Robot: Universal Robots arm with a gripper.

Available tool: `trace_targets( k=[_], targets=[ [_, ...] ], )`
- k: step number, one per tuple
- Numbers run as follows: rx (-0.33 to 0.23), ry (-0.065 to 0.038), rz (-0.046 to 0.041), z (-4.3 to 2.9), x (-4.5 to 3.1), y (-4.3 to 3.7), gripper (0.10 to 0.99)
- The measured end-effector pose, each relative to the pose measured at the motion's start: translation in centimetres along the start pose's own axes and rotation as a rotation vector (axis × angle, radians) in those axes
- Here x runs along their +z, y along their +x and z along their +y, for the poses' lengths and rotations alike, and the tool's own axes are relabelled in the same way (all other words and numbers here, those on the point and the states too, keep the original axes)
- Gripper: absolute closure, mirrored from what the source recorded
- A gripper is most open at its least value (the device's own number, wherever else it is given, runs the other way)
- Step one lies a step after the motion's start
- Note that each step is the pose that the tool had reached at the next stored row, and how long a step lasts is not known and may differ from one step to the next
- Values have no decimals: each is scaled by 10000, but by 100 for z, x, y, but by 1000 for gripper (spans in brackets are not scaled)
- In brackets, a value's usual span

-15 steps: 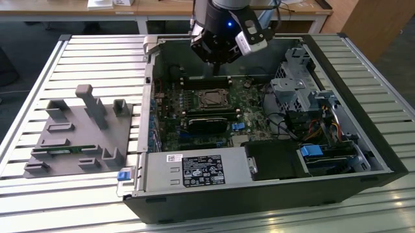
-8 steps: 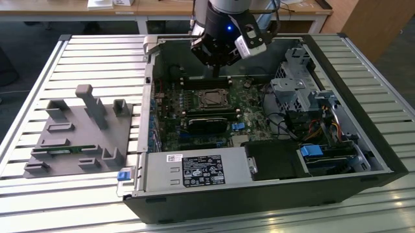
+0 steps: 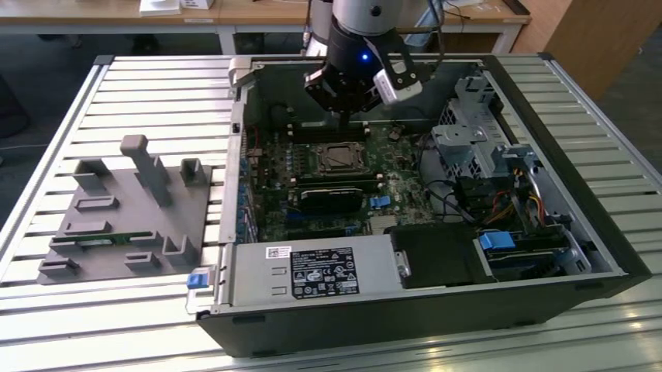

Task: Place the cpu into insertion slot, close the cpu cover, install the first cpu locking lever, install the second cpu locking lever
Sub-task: 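Install the second cpu locking lever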

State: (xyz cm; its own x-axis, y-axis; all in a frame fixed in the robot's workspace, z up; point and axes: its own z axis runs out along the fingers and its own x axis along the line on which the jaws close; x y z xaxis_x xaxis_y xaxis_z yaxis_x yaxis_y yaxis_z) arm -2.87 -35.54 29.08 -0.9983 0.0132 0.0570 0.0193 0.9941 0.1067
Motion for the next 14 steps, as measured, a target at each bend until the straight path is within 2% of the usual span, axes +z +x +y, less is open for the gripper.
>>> trace_targets(
  k=[5, 10, 14],
  targets=[
    [0, 19, 1, -5, 23, -3, 980],
    [0, 21, 1, -81, 63, -7, 980],
    [1, 21, 6, -98, 127, -13, 980]
  ],
)
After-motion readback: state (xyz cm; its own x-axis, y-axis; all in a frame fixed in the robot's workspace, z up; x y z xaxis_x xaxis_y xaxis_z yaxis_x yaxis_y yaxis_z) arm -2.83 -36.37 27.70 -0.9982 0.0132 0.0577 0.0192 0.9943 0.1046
